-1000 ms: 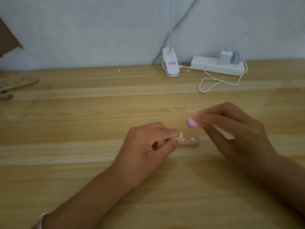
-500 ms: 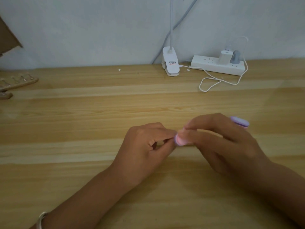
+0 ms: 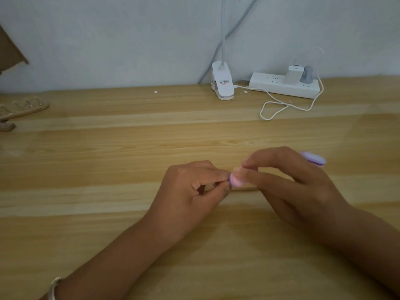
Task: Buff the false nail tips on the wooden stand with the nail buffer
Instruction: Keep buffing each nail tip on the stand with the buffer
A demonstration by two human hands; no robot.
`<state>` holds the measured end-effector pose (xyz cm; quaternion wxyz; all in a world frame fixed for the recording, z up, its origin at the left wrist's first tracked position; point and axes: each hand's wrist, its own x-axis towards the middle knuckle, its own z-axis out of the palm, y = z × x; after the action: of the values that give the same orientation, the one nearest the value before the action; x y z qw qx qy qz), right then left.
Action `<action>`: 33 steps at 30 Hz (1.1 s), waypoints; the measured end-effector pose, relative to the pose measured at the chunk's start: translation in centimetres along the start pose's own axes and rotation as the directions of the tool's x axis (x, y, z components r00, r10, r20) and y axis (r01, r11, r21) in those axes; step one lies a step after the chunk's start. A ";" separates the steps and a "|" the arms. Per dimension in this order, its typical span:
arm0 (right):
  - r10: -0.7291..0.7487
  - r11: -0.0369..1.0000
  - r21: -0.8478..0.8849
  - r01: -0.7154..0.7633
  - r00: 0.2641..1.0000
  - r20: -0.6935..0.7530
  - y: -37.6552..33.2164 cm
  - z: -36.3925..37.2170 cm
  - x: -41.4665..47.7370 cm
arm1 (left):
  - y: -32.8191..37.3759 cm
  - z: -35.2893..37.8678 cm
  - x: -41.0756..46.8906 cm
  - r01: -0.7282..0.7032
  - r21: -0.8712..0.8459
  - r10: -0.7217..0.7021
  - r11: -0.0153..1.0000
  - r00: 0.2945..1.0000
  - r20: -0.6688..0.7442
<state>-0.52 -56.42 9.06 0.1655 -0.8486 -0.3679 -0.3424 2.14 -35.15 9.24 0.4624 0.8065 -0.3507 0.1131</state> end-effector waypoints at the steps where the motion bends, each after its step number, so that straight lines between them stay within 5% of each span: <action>1: -0.011 1.000 0.017 0.011 1.000 0.007 -0.3 0.2 -0.1 | 0.0 0.0 0.0 -0.007 -0.012 0.007 1.000 1.000 0.000; 27: -0.015 0.992 0.124 0.021 0.999 -0.050 -0.8 0.7 -0.5 | 0.1 0.2 0.0 -0.031 -0.074 0.030 0.997 1.000 -0.008; 33: 0.078 0.996 -0.044 -0.084 0.991 -0.110 1.8 -1.0 -0.5 | 0.1 0.2 -0.1 0.005 -0.101 -0.009 0.995 0.999 -0.032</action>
<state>0.08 -58.42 9.42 0.1784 -0.8468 -0.3152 -0.3896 1.99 -35.33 9.17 0.5085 0.7814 -0.3455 0.1067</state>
